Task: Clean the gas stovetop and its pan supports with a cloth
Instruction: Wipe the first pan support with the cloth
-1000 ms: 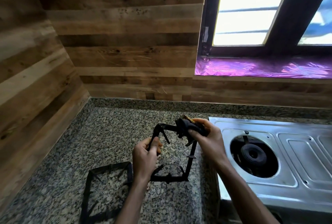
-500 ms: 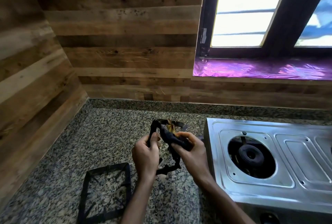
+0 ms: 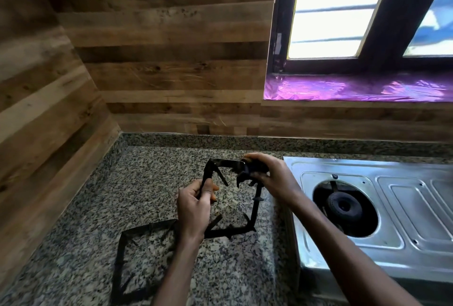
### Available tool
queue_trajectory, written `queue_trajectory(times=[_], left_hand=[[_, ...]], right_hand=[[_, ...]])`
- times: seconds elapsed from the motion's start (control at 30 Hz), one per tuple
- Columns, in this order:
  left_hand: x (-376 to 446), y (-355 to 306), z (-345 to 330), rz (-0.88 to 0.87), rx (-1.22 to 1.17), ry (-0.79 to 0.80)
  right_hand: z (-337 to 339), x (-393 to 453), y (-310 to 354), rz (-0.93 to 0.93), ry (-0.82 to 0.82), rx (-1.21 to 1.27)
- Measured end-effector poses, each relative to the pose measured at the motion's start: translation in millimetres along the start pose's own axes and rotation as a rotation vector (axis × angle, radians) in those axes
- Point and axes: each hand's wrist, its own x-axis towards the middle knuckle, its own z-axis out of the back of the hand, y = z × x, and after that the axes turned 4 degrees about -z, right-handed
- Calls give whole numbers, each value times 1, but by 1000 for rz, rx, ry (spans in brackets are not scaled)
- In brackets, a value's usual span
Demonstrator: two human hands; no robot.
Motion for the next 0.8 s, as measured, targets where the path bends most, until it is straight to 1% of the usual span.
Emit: queue_trajectory(times=[0.07, 0.13, 0.2, 0.27, 0.33, 0.37, 0.43, 0.47, 0.53, 0.57, 0.6, 0.73, 0.8], left_hand=[[0, -1, -2, 12, -22, -11], [-1, 1, -2, 47, -27, -34], [-3, 5, -2, 82, -44, -61], [-6, 10, 1, 124, -69, -88], [-5, 13, 5, 180, -111, -121], [-3, 13, 7, 204, -139, -139], [0, 12, 9, 235, -181, -163], [1, 11, 8, 240, -200, -168], [0, 8, 5, 235, -230, -159], [0, 7, 3, 230, -239, -149], [0, 6, 0, 229, -252, -138], [3, 13, -1, 261, -315, -87], [3, 14, 2, 284, -352, -49]], right_hand=[[0, 5, 0, -79, -17, 36], [-3, 4, -4, -215, -34, 140], [-5, 1, -12, -351, -110, 269], [-3, -2, -20, -472, -206, 430], [3, -9, -22, -545, -254, 664], [6, -15, -21, -554, -243, 780], [8, -26, -23, -556, -124, 913], [5, -31, -25, -551, -31, 933], [-5, -34, -26, -504, 150, 881], [-10, -33, -24, -473, 185, 838], [-14, -31, -20, -452, 172, 803], [-18, -21, -7, -455, -15, 760], [-16, -20, -5, -446, -28, 741]])
